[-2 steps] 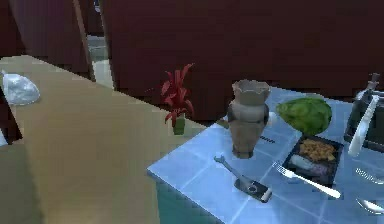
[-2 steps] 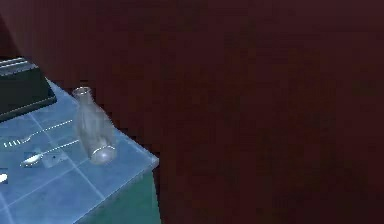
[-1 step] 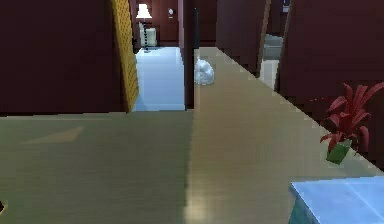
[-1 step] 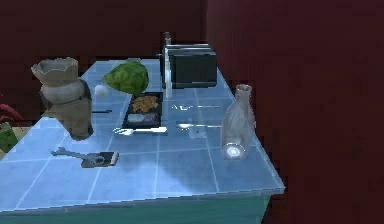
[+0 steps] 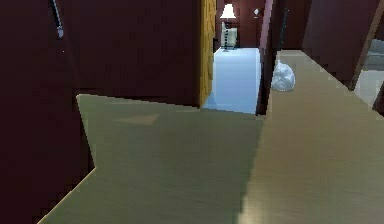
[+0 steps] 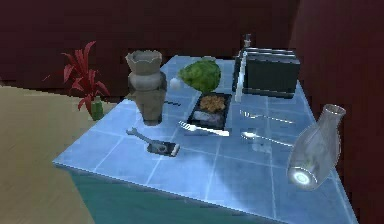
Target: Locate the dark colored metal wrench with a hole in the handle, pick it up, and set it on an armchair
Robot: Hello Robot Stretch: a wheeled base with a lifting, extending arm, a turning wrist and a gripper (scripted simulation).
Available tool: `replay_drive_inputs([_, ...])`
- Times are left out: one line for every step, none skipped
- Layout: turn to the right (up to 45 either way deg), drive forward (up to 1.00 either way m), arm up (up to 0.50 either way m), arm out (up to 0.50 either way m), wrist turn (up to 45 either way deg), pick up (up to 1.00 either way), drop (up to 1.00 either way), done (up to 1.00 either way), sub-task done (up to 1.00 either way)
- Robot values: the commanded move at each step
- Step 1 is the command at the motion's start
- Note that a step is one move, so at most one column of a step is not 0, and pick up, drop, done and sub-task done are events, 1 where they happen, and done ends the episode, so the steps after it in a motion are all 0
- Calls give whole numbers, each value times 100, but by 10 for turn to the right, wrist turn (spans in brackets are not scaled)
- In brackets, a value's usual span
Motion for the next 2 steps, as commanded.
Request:
replay_drive_inputs([0,0,50,0,0,0,0,0,0])
replay_drive_inputs([0,0,38,0,0,0,0,0,0])
